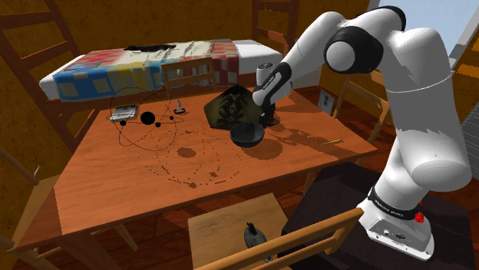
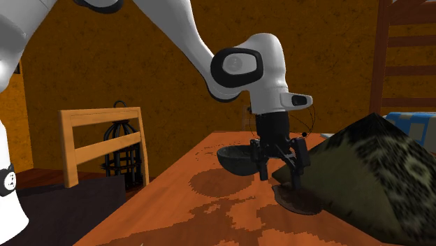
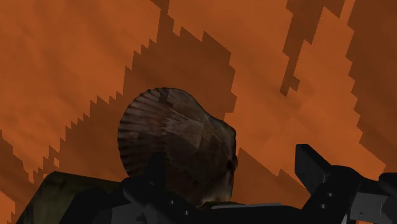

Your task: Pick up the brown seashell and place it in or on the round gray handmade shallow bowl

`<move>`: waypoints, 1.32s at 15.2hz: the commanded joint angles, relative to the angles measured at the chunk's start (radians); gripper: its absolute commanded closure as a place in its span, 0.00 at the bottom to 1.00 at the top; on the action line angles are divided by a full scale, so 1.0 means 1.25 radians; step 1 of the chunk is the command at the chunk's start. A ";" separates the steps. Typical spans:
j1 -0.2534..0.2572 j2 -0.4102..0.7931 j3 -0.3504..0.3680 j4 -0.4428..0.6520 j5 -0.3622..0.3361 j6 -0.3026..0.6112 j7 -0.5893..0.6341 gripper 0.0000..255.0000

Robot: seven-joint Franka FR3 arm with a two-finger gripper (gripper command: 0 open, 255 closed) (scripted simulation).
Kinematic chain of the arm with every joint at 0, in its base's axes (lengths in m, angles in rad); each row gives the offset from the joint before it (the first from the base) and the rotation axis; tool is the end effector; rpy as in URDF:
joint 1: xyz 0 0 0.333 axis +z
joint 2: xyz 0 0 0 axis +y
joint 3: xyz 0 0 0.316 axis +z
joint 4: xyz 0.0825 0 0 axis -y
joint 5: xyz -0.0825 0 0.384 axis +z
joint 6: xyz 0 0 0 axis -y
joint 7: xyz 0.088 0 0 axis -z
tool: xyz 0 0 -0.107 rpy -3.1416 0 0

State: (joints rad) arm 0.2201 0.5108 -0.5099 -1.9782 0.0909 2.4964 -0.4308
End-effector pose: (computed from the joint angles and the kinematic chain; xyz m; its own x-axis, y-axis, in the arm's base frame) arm 0.5980 -0.1654 0.2442 0.9911 0.1330 -0.0056 0.1315 -0.9718 0.1958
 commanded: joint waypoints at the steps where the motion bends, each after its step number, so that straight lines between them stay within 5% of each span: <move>1: -0.007 0.014 0.006 0.002 0.007 0.012 -0.004 0.00; 8: -0.007 0.014 0.006 0.002 0.007 0.011 -0.004 0.00; 9: -0.007 0.014 0.006 0.002 0.007 0.011 -0.004 1.00; 20: -0.001 -0.002 -0.001 0.003 -0.001 -0.004 -0.001 1.00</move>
State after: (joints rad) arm 0.2162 0.5164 -0.5080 -1.9726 0.0935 2.4973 -0.4337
